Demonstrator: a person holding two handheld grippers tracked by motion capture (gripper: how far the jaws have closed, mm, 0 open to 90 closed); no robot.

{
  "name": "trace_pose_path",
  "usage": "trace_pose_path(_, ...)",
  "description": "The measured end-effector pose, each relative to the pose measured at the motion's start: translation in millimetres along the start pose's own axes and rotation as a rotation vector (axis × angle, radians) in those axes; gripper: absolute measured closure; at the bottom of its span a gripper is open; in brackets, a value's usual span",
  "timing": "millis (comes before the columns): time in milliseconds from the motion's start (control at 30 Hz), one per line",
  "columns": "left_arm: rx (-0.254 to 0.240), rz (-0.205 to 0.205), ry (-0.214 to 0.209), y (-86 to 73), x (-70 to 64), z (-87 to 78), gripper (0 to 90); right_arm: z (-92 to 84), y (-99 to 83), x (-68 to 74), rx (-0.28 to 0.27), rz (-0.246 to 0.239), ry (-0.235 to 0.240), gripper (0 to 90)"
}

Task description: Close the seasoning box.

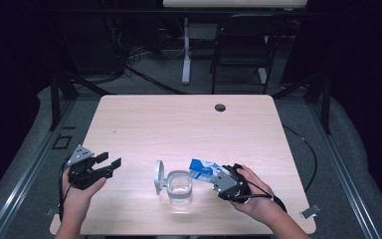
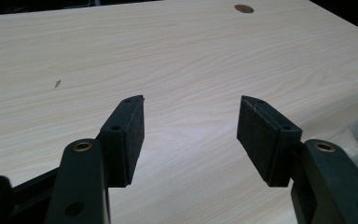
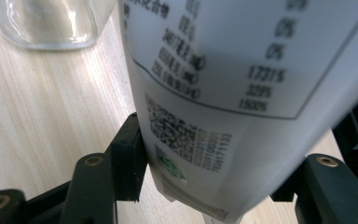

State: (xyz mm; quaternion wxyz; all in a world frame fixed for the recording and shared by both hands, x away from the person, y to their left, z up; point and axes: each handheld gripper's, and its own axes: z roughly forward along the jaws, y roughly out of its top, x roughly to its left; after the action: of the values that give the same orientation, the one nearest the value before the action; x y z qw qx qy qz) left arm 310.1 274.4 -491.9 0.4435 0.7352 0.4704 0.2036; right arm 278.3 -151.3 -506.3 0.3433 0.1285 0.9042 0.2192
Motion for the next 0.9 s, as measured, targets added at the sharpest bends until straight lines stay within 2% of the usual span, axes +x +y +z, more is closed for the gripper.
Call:
trace_pose_path(367, -0.007, -0.004, 0.000, 0.3, 0.2, -1.0, 42.0, -0.9, 6.5, 1.2, 0.026, -0.064, -0.015, 42.5)
trace_pose_path(700, -0.004, 0.000, -0.003, 0.2, -0.1, -0.6, 42.0, 0.2, 11.3, 5.0, 0.071, -0.147, -0.039, 42.6)
trace_pose_path(900, -0.008, -0.009, -0.003, 0.0, 0.5, -0.9, 42.0, 0.8, 13.8, 4.6, 0.093, -0.162, -0.061, 42.6)
